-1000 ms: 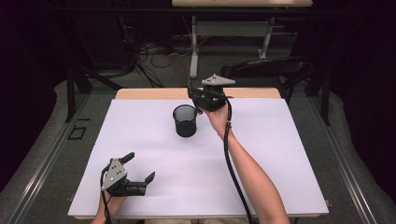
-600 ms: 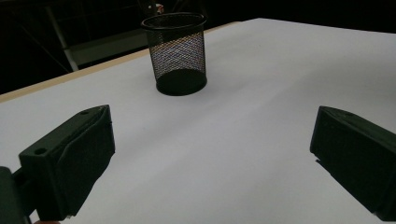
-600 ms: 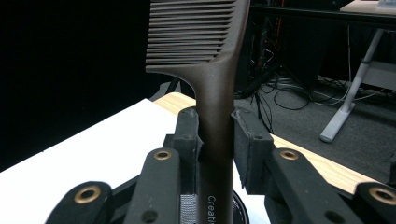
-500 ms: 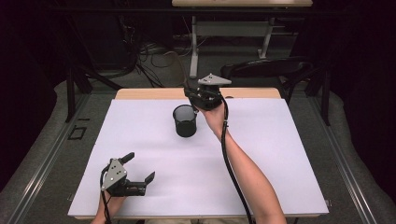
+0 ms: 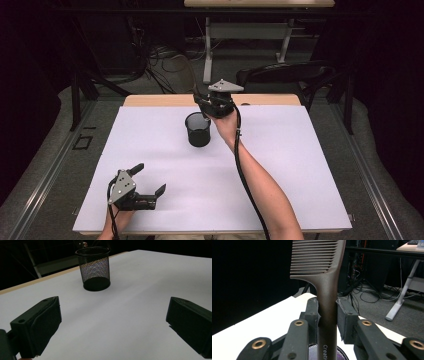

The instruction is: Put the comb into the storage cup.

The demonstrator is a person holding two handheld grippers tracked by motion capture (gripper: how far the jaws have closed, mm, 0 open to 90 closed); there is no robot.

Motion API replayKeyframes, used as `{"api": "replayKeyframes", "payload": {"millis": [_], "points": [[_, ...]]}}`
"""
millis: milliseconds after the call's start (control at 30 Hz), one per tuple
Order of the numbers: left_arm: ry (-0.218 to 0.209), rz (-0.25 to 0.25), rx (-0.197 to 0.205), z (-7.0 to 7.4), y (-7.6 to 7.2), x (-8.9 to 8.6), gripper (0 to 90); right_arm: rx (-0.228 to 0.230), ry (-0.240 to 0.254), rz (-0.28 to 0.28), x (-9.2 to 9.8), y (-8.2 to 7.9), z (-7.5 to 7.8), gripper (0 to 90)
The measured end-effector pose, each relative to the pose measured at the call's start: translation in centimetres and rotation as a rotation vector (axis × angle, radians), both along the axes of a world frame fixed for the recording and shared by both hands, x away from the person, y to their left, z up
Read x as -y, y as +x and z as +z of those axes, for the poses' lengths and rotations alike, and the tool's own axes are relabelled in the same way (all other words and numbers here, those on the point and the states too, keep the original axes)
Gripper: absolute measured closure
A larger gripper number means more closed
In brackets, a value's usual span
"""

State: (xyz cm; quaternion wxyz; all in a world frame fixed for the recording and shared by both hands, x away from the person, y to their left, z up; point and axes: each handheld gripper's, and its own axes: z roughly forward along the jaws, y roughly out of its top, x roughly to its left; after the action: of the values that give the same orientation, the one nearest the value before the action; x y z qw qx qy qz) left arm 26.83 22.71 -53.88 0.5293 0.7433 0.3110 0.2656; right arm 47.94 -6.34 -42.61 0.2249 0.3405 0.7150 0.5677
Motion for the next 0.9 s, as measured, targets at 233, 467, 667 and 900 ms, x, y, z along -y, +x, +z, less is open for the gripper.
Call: {"api": "replayKeyframes", "payload": {"millis": [233,467,667,900], "points": [[0.0,0.001,0.0,0.0,0.01,-0.04,0.2,0.004,0.006,0.006,-0.27,0.18,-0.29,72.9],[0.001,0.0,0.001,0.01,0.01,-0.03,0.2,0.007,0.017,0.004,-0.44,0.33,-0.52,72.9],[0.0,-0.001,0.001,0.01,0.03,-0.07,0.1,0.01,0.023,0.005,-0.55,0.46,-0.74,72.9],[0.0,0.001,0.0,0.0,0.02,-0.05,0.2,0.015,0.03,0.01,-0.79,0.59,-0.99,72.9]]}}
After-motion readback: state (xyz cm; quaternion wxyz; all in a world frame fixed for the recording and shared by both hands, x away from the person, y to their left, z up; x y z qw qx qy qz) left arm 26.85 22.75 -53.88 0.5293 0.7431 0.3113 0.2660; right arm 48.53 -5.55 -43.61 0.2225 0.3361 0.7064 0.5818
